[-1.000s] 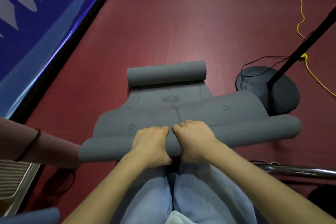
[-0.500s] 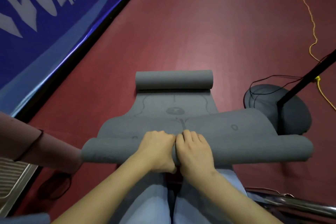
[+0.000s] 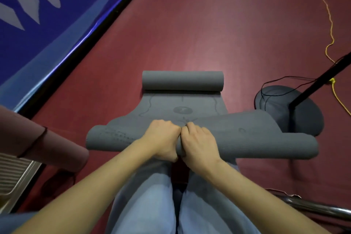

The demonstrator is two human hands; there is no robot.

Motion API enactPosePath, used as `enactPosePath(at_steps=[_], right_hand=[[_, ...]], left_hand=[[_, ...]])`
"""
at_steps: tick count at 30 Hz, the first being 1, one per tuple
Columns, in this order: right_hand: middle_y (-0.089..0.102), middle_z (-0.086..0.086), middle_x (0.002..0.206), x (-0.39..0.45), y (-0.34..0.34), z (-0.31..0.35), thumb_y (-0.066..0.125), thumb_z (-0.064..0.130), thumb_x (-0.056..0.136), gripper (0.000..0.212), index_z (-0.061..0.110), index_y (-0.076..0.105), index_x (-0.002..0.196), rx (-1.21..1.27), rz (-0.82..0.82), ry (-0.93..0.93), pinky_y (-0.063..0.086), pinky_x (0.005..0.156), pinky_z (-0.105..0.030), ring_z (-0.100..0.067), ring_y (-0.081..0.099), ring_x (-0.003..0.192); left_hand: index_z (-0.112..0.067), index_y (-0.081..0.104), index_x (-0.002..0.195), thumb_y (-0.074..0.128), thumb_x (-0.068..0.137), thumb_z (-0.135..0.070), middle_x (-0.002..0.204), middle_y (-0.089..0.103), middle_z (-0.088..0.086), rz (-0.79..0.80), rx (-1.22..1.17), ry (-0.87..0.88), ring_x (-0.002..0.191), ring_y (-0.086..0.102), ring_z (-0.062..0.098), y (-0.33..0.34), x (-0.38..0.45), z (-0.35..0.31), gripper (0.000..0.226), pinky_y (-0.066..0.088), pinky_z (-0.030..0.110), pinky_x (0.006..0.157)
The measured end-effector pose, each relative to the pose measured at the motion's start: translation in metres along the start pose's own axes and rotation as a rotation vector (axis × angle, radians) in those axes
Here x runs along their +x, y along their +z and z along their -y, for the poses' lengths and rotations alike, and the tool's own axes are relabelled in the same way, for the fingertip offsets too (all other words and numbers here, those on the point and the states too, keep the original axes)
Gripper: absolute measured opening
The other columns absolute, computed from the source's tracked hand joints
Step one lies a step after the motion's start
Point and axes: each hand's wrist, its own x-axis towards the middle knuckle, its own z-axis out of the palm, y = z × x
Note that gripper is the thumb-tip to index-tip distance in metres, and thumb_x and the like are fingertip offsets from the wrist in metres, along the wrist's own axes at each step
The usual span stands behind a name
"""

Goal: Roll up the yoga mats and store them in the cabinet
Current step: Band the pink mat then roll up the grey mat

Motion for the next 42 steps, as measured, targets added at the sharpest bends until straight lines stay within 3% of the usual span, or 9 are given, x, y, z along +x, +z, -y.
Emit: enactPosePath(at_steps=[5,10,17,21,25,29,32,36,42], right_hand=[[0.065,-0.003,0.099,0.025,-0.026,-0.017,0.084,0.043,0.063,0.048,0.021,0.058,0.097,0.101,0.316,-0.056,0.041,0.066,-0.032,-0.026,0.067,0.088],[0.069,0.000,0.095,0.069,-0.049,-0.033,0.093,0.046,0.049,0.059,0.022,0.069,0.098,0.218,0.648,-0.015,0.055,0.068,-0.031,-0.023,0.066,0.081],[0.060,-0.008,0.118,0.032,-0.017,-0.006,0.076,0.028,0.076,0.051,0.014,0.053,0.119,0.076,0.156,0.050,0.042,0.086,-0.037,-0.029,0.060,0.107],[0.070,-0.004,0.103,0.051,-0.035,-0.019,0.083,0.039,0.065,0.045,0.020,0.064,0.101,0.108,0.308,0.017,0.047,0.072,-0.032,-0.026,0.069,0.092],[0.071,-0.002,0.102,0.082,-0.050,-0.036,0.092,0.048,0.051,0.058,0.023,0.070,0.098,0.170,0.567,0.017,0.059,0.081,-0.034,-0.023,0.067,0.086],[0.067,-0.007,0.106,0.060,-0.025,-0.021,0.087,0.039,0.059,0.057,0.017,0.062,0.105,0.097,0.276,0.084,0.051,0.084,-0.036,-0.028,0.065,0.099],[0.064,-0.007,0.083,0.041,-0.005,-0.015,0.088,0.028,0.042,0.057,0.014,0.060,0.089,-0.016,0.032,0.083,0.045,0.067,-0.036,-0.028,0.061,0.077],[0.069,-0.007,0.107,0.059,-0.022,-0.027,0.083,0.036,0.069,0.053,0.014,0.057,0.110,0.105,0.182,0.050,0.048,0.078,-0.037,-0.030,0.069,0.097],[0.070,-0.004,0.101,0.080,-0.038,-0.043,0.087,0.041,0.059,0.046,0.023,0.066,0.095,0.098,0.369,0.018,0.044,0.066,-0.030,-0.026,0.070,0.090]], left_hand=[[-0.024,0.057,0.110,0.081,0.065,-0.050,0.110,0.071,0.001,0.059,-0.128,-0.092,0.102,0.067,0.028,0.004,0.008,-0.002,0.057,0.048,0.034,0.077],[-0.017,0.044,0.128,0.089,0.063,-0.056,0.123,0.059,0.000,-0.033,-0.057,-0.119,0.115,0.059,0.023,0.016,0.010,-0.001,0.088,0.043,0.033,0.094],[-0.027,0.056,0.111,0.074,0.066,-0.044,0.104,0.072,0.000,-0.004,-0.008,-0.061,0.100,0.069,0.029,0.007,0.026,0.019,0.051,0.048,0.033,0.075],[-0.024,0.052,0.117,0.081,0.067,-0.044,0.114,0.069,0.000,0.005,-0.083,-0.138,0.107,0.067,0.027,0.010,0.029,0.014,0.061,0.046,0.033,0.078],[-0.018,0.047,0.122,0.087,0.065,-0.054,0.120,0.063,-0.002,-0.095,-0.055,-0.150,0.110,0.063,0.023,0.015,0.030,0.010,0.079,0.043,0.031,0.082],[-0.023,0.055,0.114,0.079,0.064,-0.059,0.109,0.072,0.000,-0.111,0.020,-0.085,0.100,0.069,0.026,0.011,0.042,0.019,0.066,0.046,0.033,0.075],[-0.027,0.058,0.111,0.077,0.058,-0.059,0.104,0.073,-0.001,-0.039,-0.020,-0.046,0.097,0.069,0.029,0.008,0.049,0.026,0.066,0.051,0.036,0.076],[-0.030,0.055,0.118,0.081,0.054,-0.061,0.113,0.071,-0.004,-0.025,-0.139,-0.080,0.105,0.067,0.026,0.006,0.052,0.030,0.076,0.051,0.036,0.080],[-0.039,0.050,0.119,0.077,0.045,-0.081,0.113,0.070,-0.013,-0.092,-0.288,-0.137,0.104,0.067,0.019,0.022,0.014,0.099,0.090,0.044,0.036,0.076]])
